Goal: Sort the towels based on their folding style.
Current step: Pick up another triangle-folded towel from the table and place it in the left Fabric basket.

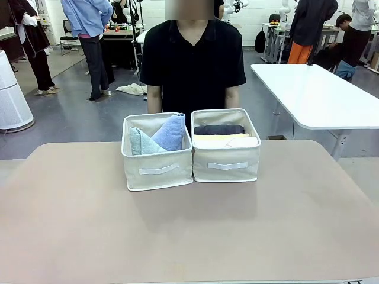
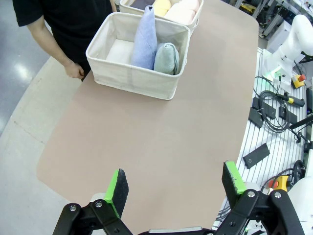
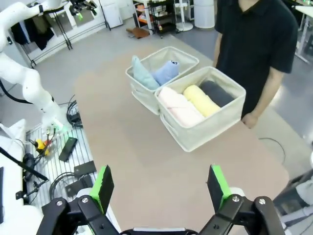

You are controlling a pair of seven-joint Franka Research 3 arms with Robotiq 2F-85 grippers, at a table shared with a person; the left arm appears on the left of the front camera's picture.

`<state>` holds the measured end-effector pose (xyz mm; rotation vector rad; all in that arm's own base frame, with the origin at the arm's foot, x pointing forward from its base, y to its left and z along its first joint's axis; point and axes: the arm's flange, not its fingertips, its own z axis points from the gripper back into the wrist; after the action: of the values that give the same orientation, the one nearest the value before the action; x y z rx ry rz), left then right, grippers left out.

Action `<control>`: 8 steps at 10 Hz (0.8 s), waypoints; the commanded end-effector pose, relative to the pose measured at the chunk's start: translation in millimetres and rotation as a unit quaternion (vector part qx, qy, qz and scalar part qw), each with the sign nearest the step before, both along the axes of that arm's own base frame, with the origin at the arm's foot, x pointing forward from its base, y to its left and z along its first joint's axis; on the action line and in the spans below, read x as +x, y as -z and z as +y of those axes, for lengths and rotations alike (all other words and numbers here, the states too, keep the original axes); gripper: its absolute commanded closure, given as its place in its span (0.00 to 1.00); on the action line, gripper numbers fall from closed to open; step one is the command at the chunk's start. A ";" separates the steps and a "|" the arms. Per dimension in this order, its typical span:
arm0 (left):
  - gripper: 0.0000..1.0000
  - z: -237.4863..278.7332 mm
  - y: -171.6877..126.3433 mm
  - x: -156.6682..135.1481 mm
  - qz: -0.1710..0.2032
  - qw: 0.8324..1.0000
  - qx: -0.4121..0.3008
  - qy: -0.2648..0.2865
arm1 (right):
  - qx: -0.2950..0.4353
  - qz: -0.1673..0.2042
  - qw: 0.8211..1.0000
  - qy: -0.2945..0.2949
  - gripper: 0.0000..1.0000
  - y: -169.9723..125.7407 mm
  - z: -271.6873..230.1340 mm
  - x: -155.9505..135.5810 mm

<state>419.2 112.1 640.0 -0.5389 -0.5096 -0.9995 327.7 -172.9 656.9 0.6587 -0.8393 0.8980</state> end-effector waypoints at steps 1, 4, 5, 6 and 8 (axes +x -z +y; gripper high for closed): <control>0.00 -2.9 0.4 -0.7 -0.004 1.000 -0.002 -0.002 | -0.036 0.010 0.999 0.001 0.00 9.4 -5.4 15.2; 0.00 -2.9 0.4 -0.7 -0.004 1.000 -0.002 -0.002 | -0.040 0.005 0.998 0.037 0.00 16.7 -6.0 27.5; 0.00 -2.9 0.4 -0.7 -0.004 1.000 -0.002 -0.002 | -0.037 0.019 0.999 0.022 0.00 16.8 -12.5 21.3; 0.00 -2.9 0.4 -0.7 -0.004 1.000 -0.002 -0.002 | -0.037 0.019 0.999 0.022 0.00 16.8 -12.5 21.3; 0.00 -2.9 0.4 -0.7 -0.004 1.000 -0.002 -0.002 | -0.037 0.019 0.999 0.022 0.00 16.8 -12.5 21.3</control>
<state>419.2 112.0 640.0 -0.5389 -0.5096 -0.9997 349.1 -186.5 638.9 0.5704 -0.7573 0.8504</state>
